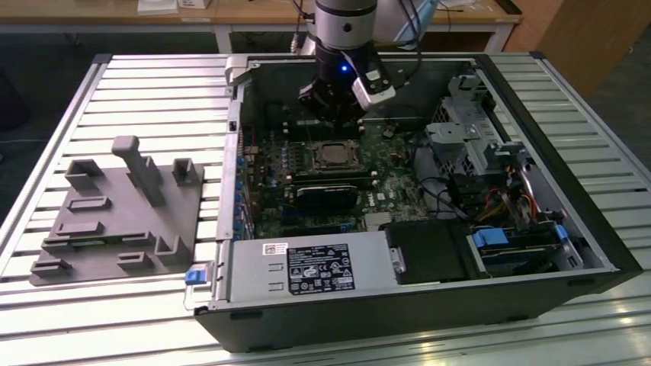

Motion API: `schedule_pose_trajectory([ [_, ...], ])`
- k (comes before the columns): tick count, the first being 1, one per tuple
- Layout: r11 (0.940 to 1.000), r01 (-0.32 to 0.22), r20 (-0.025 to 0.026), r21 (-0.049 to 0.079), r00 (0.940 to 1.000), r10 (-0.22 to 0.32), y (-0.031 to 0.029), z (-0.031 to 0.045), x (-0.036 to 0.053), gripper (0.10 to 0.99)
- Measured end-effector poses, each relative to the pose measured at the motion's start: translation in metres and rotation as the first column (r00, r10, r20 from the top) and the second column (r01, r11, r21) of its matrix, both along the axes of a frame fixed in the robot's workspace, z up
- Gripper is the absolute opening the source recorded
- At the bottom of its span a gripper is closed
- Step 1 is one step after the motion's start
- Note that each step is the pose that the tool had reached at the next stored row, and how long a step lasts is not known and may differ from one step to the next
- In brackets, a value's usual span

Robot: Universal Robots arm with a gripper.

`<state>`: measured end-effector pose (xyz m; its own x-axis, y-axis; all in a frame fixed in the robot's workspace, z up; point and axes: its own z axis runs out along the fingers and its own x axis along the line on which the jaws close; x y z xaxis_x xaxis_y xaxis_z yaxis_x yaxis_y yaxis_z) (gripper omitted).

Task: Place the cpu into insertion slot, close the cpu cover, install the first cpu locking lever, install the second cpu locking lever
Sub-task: 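Close the cpu cover, then install the first cpu locking lever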

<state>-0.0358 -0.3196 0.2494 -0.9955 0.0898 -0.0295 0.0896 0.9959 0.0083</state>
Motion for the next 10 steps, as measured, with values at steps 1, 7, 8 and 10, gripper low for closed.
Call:
schedule_pose_trajectory([
  [1, 1.0000, 0.000, -0.0002, 0.000, 1.0000, 0.000, 0.0000, 0.0000, 0.0005, 0.106],
  [7, 1.0000, 0.000, -0.0003, 0.000, 1.0000, 0.000, 0.0000, 0.0000, 0.0006, 0.106],
  [8, 1.0000, 0.000, -0.0002, 0.000, 1.0000, 0.000, 0.0000, 0.0000, 0.0006, 0.106],
  [10, 1.0000, 0.000, -0.0002, 0.000, 1.0000, 0.000, 0.0000, 0.0000, 0.0006, 0.106],
])
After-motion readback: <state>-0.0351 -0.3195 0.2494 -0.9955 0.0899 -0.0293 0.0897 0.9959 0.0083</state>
